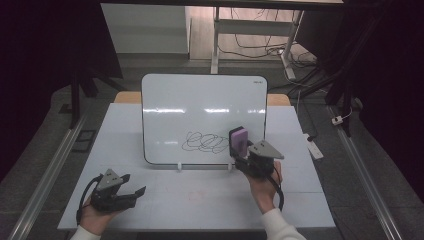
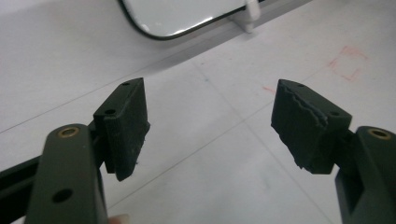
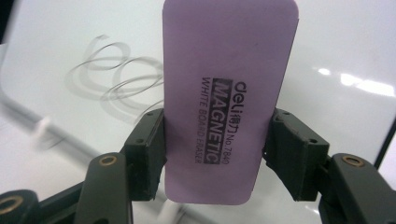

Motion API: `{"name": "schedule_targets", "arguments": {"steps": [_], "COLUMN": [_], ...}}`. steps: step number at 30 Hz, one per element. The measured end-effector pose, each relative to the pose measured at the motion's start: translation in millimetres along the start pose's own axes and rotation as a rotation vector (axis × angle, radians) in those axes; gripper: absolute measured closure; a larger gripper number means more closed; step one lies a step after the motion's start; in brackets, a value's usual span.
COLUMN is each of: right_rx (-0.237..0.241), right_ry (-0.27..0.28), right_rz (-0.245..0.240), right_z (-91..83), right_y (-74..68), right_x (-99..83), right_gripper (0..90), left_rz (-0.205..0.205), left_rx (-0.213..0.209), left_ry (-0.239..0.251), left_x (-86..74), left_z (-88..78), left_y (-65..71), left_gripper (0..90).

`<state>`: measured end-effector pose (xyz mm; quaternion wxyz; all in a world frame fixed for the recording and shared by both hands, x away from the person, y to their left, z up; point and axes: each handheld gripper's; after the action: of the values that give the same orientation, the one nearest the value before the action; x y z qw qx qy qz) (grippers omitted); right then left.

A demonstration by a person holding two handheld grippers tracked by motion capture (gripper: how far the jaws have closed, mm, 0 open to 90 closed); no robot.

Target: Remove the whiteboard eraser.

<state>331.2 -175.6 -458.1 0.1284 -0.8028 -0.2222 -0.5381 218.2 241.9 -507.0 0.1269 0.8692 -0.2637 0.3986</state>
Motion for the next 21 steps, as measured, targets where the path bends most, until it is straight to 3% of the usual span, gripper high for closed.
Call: {"name": "schedule_targets", "arguments": {"steps": [6, 12, 15, 16, 17, 21], "right_rx": [-0.053, -0.082, -0.078, -0.072, -0.072, 0.0], "right_ry": [-0.024, -0.037, -0.067, -0.082, -0.082, -0.112], "right_rz": [-0.019, -0.024, -0.042, -0.081, -0.081, -0.161], "right_z": [14.5, 20.5, 31.2, 38.8, 38.8, 50.3], "right_y": [4.9, 2.6, -10.9, -26.7, -26.7, -63.3], "right_x": [12.8, 12.8, 11.5, 8.8, 8.8, 0.3], "right_gripper": [40.7, 41.1, 41.3, 41.4, 41.4, 41.4], "left_rz": [-0.013, -0.021, -0.025, -0.026, -0.026, -0.021], "left_rx": [-0.01, -0.006, -0.005, -0.005, -0.004, -0.009], "left_ry": [0.003, 0.001, 0.007, 0.007, 0.006, 0.001], "left_x": [-2.5, -4.0, -4.4, -4.5, -4.6, -5.0], "left_z": [2.4, 3.7, 3.2, 3.3, 3.6, 4.7], "left_y": [-5.7, -8.4, -9.1, -9.2, -9.2, -8.0], "left_gripper": [28.2, 28.0, 27.9, 27.9, 27.9, 27.8]}}
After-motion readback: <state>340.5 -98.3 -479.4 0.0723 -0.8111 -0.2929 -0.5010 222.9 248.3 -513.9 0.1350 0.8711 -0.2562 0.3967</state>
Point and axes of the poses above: each handheld gripper's, and its own axes: z roughly forward along the jaws, x roughly out of its top, y roughly to its right, and after that the axes turned 5 degrees about z, right-handed
